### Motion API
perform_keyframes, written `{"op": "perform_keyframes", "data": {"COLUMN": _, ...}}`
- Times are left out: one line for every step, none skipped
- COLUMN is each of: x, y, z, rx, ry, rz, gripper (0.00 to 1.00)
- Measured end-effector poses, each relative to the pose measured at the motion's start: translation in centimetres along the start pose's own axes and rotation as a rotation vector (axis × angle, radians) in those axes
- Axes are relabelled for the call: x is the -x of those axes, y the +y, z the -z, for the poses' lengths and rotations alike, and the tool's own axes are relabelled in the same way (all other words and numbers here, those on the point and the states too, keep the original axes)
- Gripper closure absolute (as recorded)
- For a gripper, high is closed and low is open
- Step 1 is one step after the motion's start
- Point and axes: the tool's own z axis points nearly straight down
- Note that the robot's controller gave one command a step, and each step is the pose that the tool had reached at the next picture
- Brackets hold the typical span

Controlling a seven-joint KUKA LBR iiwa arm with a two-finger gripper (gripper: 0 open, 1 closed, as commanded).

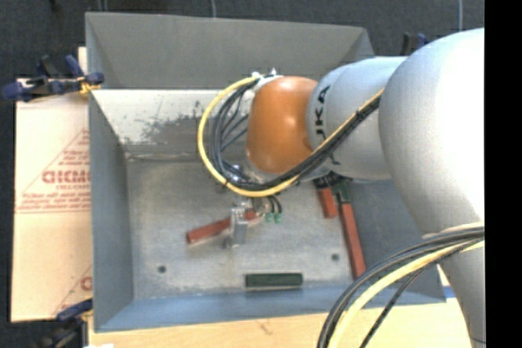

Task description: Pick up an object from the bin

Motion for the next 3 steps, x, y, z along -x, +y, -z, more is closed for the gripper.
{"op": "perform_keyframes", "data": {"x": -0.4, "y": 0.4, "z": -0.7, "rx": 0.003, "ry": -0.011, "rz": -0.093, "gripper": 1.00}}
{"op": "perform_keyframes", "data": {"x": -0.4, "y": 0.4, "z": -0.5, "rx": 0.002, "ry": -0.008, "rz": -0.118, "gripper": 1.00}}
{"op": "perform_keyframes", "data": {"x": -0.5, "y": -1.7, "z": 13.7, "rx": -0.001, "ry": 0.000, "rz": -0.026, "gripper": 1.00}}
